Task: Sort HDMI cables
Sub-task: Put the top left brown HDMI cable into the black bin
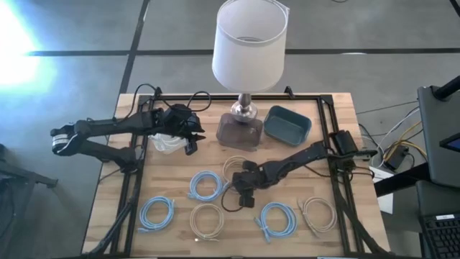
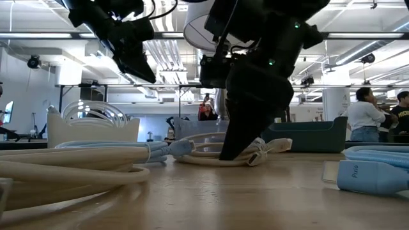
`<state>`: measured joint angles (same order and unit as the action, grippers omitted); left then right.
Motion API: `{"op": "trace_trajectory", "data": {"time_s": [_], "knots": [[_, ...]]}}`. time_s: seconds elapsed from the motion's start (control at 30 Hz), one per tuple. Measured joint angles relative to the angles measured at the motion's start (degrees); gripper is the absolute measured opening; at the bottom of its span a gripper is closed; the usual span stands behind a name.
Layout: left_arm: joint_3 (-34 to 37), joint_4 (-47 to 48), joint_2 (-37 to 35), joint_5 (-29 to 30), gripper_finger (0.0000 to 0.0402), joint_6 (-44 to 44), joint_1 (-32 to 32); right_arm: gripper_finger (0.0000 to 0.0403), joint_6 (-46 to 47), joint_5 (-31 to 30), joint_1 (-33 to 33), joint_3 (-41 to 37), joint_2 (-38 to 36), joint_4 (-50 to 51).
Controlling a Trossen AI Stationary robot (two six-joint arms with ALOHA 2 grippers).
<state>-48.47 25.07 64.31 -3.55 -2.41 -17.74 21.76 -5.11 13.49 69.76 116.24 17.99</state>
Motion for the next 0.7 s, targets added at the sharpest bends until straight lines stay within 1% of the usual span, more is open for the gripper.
{"op": "trace_trajectory", "data": {"time_s": [0.07,0.17,0.23,0.3,0.5,0.63,0.7], "knots": [[0.0,-0.03,0.0,0.0,0.0133,0.02,0.0,0.0128,0.07,1.1,-0.12,-0.02,0.21,0.03],[0.0,-0.02,0.0,0.0,0.0133,0.03,0.0,0.0126,0.87,-0.05,-0.03,-0.07,0.25,0.01],[0.0,-0.02,0.0,0.0,0.0133,0.04,0.0,0.0117,0.77,-0.11,-0.01,-0.12,0.27,0.04],[0.0,-0.01,0.0,0.0,0.0133,0.04,0.0,0.01,0.56,-0.06,-0.06,-0.13,0.25,0.16],[0.0,-0.01,0.0,0.0,0.0133,0.06,0.0,0.0024,0.69,0.67,-0.08,0.37,-0.91,1.3],[0.0,-0.01,0.0,0.0,0.0133,0.09,0.0,0.0019,0.78,1.32,0.02,0.28,-4.01,3.11],[0.0,-0.01,-0.02,0.0,0.0133,0.09,0.0,0.0019,0.74,0.8,0.07,0.45,-6.82,3.7]]}}
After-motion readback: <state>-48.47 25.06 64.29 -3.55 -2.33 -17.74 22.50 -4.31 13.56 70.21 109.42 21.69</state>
